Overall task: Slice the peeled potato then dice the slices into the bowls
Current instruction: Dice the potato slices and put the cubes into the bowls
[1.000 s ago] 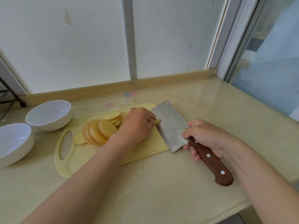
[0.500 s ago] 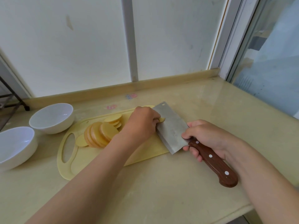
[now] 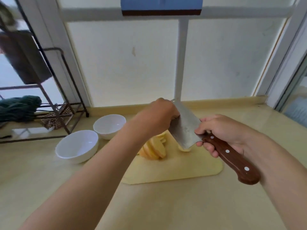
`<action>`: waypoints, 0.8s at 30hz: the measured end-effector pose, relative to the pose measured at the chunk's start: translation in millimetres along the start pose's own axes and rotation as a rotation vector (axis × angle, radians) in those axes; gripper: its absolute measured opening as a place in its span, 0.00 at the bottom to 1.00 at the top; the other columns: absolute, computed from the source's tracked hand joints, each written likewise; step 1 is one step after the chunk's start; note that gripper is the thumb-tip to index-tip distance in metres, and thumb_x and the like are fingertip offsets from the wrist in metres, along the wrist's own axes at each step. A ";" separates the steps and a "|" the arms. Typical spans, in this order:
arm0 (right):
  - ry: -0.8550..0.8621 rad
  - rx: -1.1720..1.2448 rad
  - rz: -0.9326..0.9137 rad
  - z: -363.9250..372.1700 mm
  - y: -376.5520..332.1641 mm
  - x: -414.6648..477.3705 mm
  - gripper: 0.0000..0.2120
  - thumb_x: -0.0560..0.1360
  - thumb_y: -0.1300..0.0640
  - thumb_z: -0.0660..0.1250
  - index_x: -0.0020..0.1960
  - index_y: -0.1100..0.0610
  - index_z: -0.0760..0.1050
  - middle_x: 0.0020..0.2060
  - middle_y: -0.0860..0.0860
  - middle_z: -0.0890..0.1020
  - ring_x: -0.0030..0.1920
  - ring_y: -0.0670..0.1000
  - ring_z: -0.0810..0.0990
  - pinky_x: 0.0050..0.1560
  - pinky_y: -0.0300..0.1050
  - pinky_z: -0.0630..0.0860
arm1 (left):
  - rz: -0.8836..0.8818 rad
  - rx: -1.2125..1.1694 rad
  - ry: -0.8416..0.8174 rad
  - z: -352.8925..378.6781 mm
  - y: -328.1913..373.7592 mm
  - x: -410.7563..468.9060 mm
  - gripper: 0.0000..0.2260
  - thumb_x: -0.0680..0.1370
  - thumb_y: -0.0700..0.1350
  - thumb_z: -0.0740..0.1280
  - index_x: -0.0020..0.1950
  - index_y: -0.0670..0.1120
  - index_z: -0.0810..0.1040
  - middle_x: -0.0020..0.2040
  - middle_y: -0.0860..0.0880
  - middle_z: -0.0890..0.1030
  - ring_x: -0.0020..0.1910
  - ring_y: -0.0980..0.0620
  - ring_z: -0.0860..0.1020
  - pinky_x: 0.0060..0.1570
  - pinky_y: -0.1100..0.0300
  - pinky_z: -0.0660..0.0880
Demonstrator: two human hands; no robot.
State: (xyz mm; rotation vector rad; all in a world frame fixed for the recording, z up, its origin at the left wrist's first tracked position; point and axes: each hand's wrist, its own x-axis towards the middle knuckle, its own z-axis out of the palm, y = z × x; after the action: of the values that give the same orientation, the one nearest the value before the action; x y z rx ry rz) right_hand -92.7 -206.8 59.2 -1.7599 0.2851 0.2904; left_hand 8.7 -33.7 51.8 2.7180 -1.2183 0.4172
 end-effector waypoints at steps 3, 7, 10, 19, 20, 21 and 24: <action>-0.083 -0.002 -0.023 40.4 -27.3 21.2 0.05 0.80 0.67 0.60 0.47 0.59 0.68 0.26 0.58 0.76 0.21 0.50 0.69 0.19 0.39 0.68 | -0.093 0.047 0.032 -19.9 -51.4 -23.6 0.09 0.74 0.35 0.60 0.34 0.45 0.70 0.34 0.48 0.72 0.37 0.46 0.70 0.35 0.52 0.70; -0.162 -0.034 -0.024 96.4 -51.9 48.9 0.03 0.80 0.66 0.60 0.50 0.60 0.68 0.29 0.59 0.77 0.20 0.50 0.71 0.20 0.39 0.70 | -0.295 0.010 0.033 -30.6 -113.2 -59.2 0.11 0.76 0.38 0.60 0.44 0.45 0.82 0.44 0.46 0.82 0.46 0.44 0.78 0.49 0.47 0.77; -0.177 -0.053 -0.012 120.5 -56.0 61.4 0.04 0.80 0.67 0.59 0.53 0.60 0.67 0.34 0.60 0.76 0.21 0.50 0.71 0.20 0.39 0.70 | -0.371 0.025 -0.004 -22.2 -142.0 -79.3 0.13 0.78 0.38 0.60 0.48 0.46 0.84 0.44 0.46 0.83 0.47 0.45 0.78 0.48 0.50 0.77; -0.081 -0.146 0.024 84.4 -50.1 50.6 0.02 0.80 0.66 0.60 0.51 0.62 0.70 0.32 0.60 0.78 0.21 0.50 0.71 0.20 0.39 0.70 | -0.456 -0.076 -0.090 -6.7 -180.1 -90.6 0.10 0.78 0.37 0.63 0.43 0.49 0.81 0.43 0.52 0.78 0.40 0.52 0.77 0.42 0.62 0.72; -0.073 -0.150 0.025 79.0 -48.4 48.2 0.02 0.80 0.66 0.60 0.50 0.62 0.70 0.31 0.60 0.78 0.21 0.50 0.71 0.21 0.39 0.70 | -0.451 -0.075 -0.086 -7.7 -180.3 -89.3 0.10 0.78 0.37 0.63 0.41 0.47 0.80 0.40 0.53 0.76 0.38 0.53 0.75 0.40 0.63 0.71; -0.068 -0.150 0.027 74.6 -46.8 46.2 0.02 0.80 0.66 0.60 0.50 0.63 0.70 0.31 0.60 0.78 0.21 0.50 0.72 0.21 0.39 0.70 | -0.449 -0.073 -0.079 -8.1 -179.5 -88.1 0.09 0.78 0.37 0.63 0.42 0.47 0.80 0.39 0.53 0.76 0.38 0.54 0.75 0.40 0.63 0.72; -0.060 -0.132 0.030 66.9 -41.5 40.9 0.03 0.80 0.66 0.60 0.48 0.63 0.71 0.30 0.59 0.78 0.21 0.50 0.71 0.21 0.39 0.70 | -0.462 -0.093 -0.067 -6.5 -174.3 -85.5 0.09 0.78 0.38 0.64 0.49 0.49 0.82 0.46 0.52 0.79 0.45 0.51 0.79 0.49 0.58 0.78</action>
State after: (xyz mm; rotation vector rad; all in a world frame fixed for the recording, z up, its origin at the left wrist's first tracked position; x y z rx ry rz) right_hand -42.7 -134.3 69.5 -1.8739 0.2538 0.3907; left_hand 83.4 144.4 30.6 2.8271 -0.5682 0.2063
